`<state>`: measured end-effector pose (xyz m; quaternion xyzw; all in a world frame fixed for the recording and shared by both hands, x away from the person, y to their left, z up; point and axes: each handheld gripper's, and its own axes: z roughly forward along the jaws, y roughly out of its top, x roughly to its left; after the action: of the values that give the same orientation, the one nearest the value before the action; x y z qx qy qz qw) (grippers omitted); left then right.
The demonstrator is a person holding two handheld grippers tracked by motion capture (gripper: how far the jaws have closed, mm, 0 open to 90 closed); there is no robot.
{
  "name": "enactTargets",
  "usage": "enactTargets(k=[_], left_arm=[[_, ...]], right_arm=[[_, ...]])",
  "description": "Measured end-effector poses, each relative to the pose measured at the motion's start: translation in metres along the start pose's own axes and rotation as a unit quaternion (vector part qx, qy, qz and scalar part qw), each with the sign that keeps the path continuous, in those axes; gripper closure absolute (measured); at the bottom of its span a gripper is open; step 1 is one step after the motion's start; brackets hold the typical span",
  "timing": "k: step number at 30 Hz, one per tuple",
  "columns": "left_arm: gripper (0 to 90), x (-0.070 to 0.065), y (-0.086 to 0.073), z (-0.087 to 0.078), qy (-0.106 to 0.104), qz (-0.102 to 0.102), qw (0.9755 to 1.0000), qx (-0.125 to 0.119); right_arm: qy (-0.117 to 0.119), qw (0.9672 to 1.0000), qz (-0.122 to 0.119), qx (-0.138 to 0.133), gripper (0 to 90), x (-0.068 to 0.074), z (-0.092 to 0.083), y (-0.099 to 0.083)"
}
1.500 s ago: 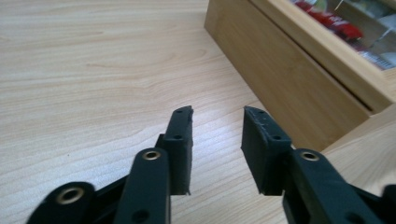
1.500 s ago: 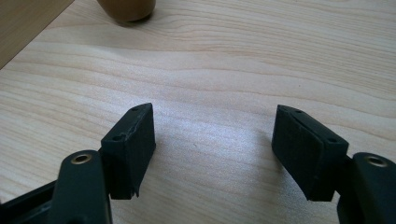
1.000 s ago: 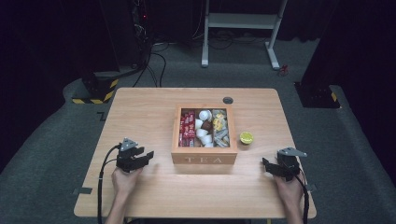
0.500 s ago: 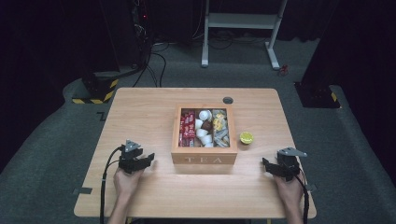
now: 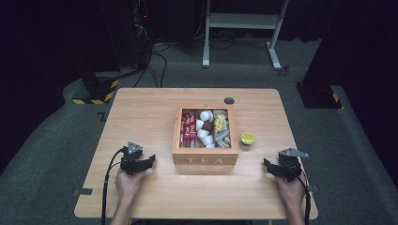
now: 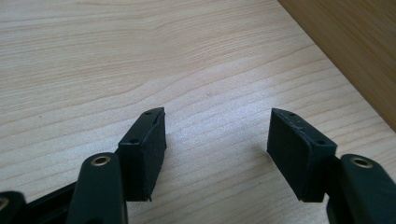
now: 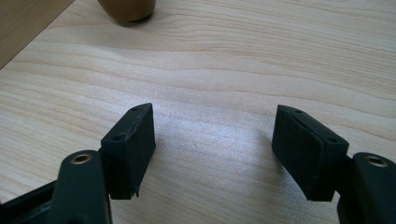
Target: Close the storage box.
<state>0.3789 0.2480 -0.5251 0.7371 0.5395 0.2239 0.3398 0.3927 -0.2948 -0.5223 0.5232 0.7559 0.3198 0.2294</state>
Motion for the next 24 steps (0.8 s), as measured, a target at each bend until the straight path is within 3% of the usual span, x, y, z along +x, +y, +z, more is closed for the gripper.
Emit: enactTargets(k=[9,24], left_arm=[[32.9,-0.0034,-0.0022,0.0021,0.019,0.005,0.9998,-0.007],[28.6,-0.0047,-0.0026,0.0020,0.018,0.004,0.9998,-0.005]], right_arm=[[0.000,1.0000,0.000,0.000,30.0,0.0000,0.0000,0.0000],[0.000,1.0000,0.000,-0.001,30.0,-0.0001,0.0001,-0.0001]])
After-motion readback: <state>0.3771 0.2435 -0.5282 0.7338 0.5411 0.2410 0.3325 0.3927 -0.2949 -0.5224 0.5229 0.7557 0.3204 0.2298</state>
